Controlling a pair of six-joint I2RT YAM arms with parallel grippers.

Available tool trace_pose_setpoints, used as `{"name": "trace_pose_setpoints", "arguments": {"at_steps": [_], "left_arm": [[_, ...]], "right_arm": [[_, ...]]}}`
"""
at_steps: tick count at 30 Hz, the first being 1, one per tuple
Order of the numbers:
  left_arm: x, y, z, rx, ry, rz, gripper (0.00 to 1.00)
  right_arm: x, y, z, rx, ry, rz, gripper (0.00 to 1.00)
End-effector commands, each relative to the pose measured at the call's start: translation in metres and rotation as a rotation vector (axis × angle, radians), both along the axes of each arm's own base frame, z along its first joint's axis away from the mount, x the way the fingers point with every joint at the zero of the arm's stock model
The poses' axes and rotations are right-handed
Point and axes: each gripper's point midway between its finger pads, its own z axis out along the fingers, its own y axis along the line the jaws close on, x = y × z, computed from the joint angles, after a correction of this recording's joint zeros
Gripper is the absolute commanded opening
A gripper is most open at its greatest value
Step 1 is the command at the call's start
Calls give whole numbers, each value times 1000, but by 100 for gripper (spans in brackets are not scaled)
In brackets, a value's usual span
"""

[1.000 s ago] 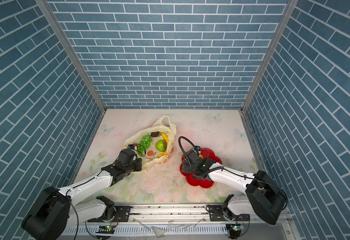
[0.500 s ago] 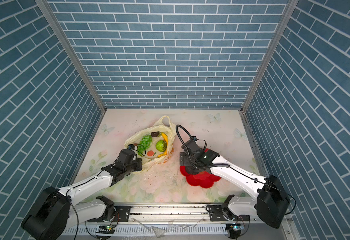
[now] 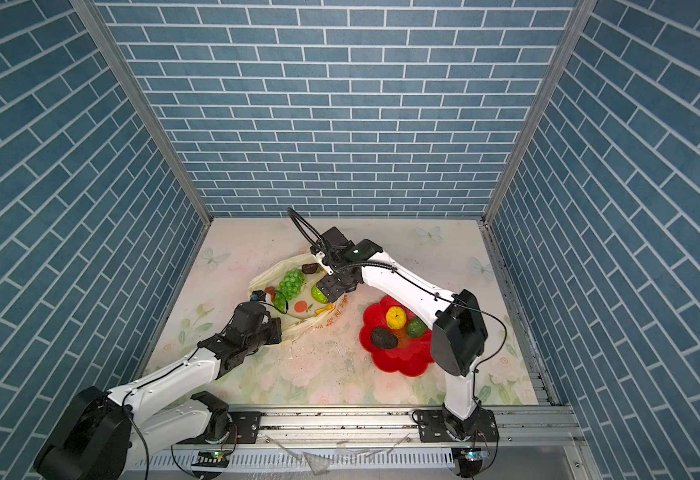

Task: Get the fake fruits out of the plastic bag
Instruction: 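Reach the right gripper into the bag above the bumpy green fruit, then close the right gripper on the bumpy green fruit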

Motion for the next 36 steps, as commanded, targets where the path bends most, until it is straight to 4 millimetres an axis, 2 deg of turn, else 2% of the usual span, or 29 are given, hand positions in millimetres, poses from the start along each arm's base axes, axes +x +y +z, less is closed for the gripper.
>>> {"name": "trace_pose_setpoints", "arguments": {"at_steps": [1, 6, 7, 16, 24, 36], "left_arm": [[-1, 6, -1, 1, -13, 29, 0], [0, 7, 0, 3, -17, 34, 0], [0, 7, -1, 3, -15, 34, 0], [0, 7, -2, 6, -11, 34, 0], [1, 6, -3, 6, -8, 32, 0], [2, 6, -4, 11, -5, 34, 0]], "right_arm": [[-6, 12, -9, -54, 57, 210, 84], [6, 37, -23, -50, 83, 272, 78], [10, 41, -37, -64, 96, 277, 78], [28, 58, -65, -105, 92, 309, 73], [43, 58, -82, -180, 42, 314, 75], [39, 62, -109, -269, 47, 367, 75]]}}
